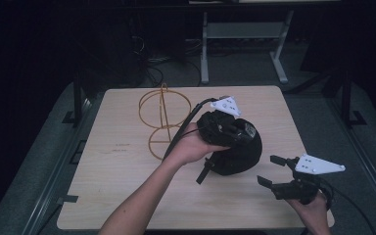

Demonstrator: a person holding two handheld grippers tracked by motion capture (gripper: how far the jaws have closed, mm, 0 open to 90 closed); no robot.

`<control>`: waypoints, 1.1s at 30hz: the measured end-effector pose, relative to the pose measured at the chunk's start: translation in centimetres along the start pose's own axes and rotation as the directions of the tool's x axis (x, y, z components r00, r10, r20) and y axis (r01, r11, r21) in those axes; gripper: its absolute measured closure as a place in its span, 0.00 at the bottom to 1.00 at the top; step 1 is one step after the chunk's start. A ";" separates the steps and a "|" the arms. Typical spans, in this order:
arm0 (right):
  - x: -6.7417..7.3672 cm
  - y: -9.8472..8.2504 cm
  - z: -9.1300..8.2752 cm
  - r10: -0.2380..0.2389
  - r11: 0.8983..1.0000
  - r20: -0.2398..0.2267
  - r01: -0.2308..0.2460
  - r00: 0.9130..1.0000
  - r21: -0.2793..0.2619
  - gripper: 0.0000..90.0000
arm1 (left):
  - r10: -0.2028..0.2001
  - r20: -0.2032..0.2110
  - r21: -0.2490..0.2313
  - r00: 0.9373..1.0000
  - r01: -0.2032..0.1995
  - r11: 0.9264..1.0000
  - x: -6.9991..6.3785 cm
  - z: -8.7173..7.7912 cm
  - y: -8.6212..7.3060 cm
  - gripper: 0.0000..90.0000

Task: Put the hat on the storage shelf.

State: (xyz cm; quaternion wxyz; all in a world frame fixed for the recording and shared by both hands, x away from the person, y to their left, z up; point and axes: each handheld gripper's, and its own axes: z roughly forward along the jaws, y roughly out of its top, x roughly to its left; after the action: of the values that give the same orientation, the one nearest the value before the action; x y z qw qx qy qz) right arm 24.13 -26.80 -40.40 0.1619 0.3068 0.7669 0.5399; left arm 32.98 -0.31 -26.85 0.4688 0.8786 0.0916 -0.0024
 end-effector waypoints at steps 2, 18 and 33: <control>0.1 0.4 0.0 -0.006 1.000 0.003 0.006 1.000 -0.009 0.16 | -0.002 0.002 -0.005 1.000 0.002 1.000 -0.1 0.1 0.2 0.90; 0.0 2.0 0.2 -0.018 0.998 -0.003 0.018 1.000 -0.064 0.30 | 0.047 0.042 0.011 0.998 -0.047 0.999 -1.1 0.8 2.5 0.90; -0.4 1.4 -0.3 -0.027 0.993 -0.039 0.022 0.999 -0.119 0.82 | 0.094 0.071 0.036 0.993 -0.097 0.995 -2.2 1.3 3.6 0.90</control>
State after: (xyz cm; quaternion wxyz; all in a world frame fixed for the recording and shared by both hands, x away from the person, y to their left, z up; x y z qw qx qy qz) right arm 24.72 -26.96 -39.02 0.1707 0.2762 0.7404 0.5885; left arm 31.50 -3.70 -24.49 0.4539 0.8904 0.0330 -0.0122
